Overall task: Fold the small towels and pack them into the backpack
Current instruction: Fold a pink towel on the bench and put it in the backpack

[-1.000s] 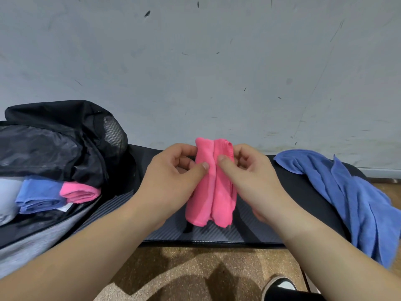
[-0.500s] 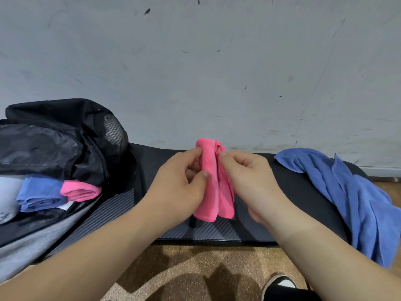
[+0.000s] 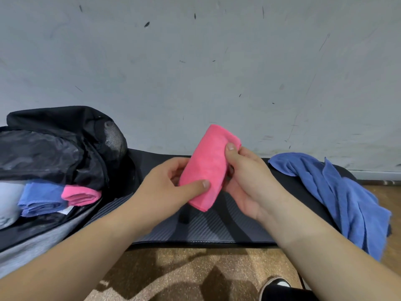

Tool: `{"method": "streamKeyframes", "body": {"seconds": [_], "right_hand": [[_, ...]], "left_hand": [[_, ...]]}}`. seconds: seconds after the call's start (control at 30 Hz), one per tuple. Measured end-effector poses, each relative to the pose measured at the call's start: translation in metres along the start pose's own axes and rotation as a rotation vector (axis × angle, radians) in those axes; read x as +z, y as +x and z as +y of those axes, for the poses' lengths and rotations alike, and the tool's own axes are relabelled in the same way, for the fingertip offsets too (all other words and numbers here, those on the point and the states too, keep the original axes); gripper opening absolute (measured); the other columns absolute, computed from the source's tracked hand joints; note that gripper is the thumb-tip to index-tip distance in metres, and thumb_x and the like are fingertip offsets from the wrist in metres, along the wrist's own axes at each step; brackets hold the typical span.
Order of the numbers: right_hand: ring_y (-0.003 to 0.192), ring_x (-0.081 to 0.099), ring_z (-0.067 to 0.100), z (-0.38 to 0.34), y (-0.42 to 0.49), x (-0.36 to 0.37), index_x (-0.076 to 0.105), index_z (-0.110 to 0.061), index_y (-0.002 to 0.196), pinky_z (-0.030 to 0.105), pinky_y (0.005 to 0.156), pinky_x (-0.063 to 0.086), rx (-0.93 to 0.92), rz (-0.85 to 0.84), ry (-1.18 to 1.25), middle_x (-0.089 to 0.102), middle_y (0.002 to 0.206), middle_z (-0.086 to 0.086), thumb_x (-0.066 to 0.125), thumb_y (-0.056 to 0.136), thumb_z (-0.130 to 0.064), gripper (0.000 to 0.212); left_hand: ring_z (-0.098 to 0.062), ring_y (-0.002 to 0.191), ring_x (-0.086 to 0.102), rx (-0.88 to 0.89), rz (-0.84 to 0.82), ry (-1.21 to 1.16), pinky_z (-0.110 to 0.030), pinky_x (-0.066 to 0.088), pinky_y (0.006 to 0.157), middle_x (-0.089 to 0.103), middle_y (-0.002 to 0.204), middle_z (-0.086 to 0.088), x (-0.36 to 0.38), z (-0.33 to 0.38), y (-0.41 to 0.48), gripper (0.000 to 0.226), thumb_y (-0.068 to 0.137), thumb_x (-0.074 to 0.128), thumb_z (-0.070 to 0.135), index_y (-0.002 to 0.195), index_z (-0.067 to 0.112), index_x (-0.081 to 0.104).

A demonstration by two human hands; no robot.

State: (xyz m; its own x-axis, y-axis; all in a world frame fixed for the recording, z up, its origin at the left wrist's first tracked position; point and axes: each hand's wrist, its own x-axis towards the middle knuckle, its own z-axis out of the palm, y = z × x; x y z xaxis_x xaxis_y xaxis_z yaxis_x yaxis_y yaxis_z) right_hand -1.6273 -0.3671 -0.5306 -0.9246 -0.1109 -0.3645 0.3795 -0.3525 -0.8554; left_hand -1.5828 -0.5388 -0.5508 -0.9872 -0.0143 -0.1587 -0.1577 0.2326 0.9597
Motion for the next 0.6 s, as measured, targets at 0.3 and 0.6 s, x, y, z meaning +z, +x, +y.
{"method": "streamKeyframes", "body": {"seconds": [0.3, 0.6], "right_hand": [[0.104, 0.070, 0.024, 0.001, -0.019, 0.028, 0.056, -0.003, 0.127, 0.042, 0.082, 0.062, 0.105, 0.020, 0.076, 0.069, 0.120, 0.015, 0.045, 0.107, -0.010, 0.024], [0.112, 0.069, 0.003, 0.004, -0.059, 0.068, 0.068, -0.027, 0.129, 0.023, 0.098, 0.055, -0.313, -0.501, -0.916, 0.074, 0.123, -0.009, 0.087, 0.084, -0.021, 0.049]], "left_hand": [[-0.020, 0.095, 0.075, 0.046, 0.046, -0.094, -0.043, 0.059, 0.087, 0.080, 0.105, 0.000, -0.039, 0.007, -0.028, 0.054, 0.058, 0.083, 0.017, 0.110, 0.032, 0.074], [-0.007, 0.064, 0.065, 0.070, -0.028, -0.061, -0.016, 0.049, 0.054, 0.075, 0.084, 0.001, -0.122, 0.031, -0.064, 0.055, 0.066, 0.064, 0.007, 0.119, 0.024, 0.068]]}}
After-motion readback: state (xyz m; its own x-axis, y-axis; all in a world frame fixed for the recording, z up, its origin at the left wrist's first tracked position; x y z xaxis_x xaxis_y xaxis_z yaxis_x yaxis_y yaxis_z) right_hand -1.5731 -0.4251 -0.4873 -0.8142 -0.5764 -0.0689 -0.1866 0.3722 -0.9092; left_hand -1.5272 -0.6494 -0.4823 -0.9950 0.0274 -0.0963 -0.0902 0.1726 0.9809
